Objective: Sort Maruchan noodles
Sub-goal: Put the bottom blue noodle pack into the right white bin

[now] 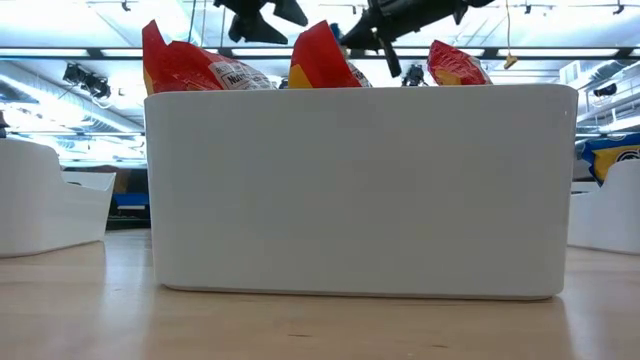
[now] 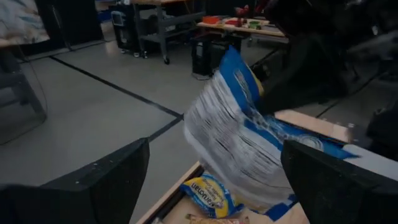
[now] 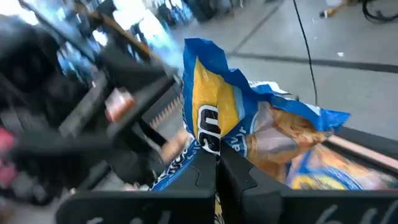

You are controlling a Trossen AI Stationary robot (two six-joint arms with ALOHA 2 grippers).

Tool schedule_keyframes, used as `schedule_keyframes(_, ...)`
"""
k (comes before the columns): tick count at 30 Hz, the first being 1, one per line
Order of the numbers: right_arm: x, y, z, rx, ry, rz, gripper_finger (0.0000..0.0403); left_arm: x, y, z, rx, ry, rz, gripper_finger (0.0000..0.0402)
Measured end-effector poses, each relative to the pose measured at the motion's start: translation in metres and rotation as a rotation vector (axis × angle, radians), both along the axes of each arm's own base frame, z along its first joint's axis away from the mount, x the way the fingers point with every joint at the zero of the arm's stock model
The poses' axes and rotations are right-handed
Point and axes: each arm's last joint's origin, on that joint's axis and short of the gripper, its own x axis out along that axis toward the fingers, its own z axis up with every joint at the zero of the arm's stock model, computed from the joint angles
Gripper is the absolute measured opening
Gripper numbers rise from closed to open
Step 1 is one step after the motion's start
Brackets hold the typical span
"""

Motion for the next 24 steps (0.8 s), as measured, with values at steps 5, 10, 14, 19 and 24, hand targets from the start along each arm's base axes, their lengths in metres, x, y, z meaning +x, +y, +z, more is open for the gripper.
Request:
schedule_keyframes(5, 0.004, -0.002, 0.006, 0.066, -0.113, -0.022, 0.0005, 0.01, -0.002, -0.006, 0.031, 0.023, 0.061, 0.0366)
schedule_keyframes(10, 0.004, -0.002, 0.007, 0.129, -0.148, 0.009, 0.0005, 0.013, -0.003, 0.005, 0.169, -0.008, 0.029, 0.0366)
schedule_keyframes(14, 0.004, -0.002, 0.008, 0.135, -0.163, 0.006, 0.0005, 0.013, 0.0, 0.011, 0.225, -0.05, -0.039, 0.0366)
schedule_keyframes(19, 0.004, -0.003, 0.009, 0.138, -0.175, 0.003, 0.0006, 0.022, 0.005, 0.001, 0.201, -0.031, -0.104, 0.0366)
schedule_keyframes(24, 0.004, -0.003, 0.009, 0.138, -0.176, -0.002, 0.0006, 0.045, 0.005, -0.015, 0.181, -0.047, -0.141, 0.0366)
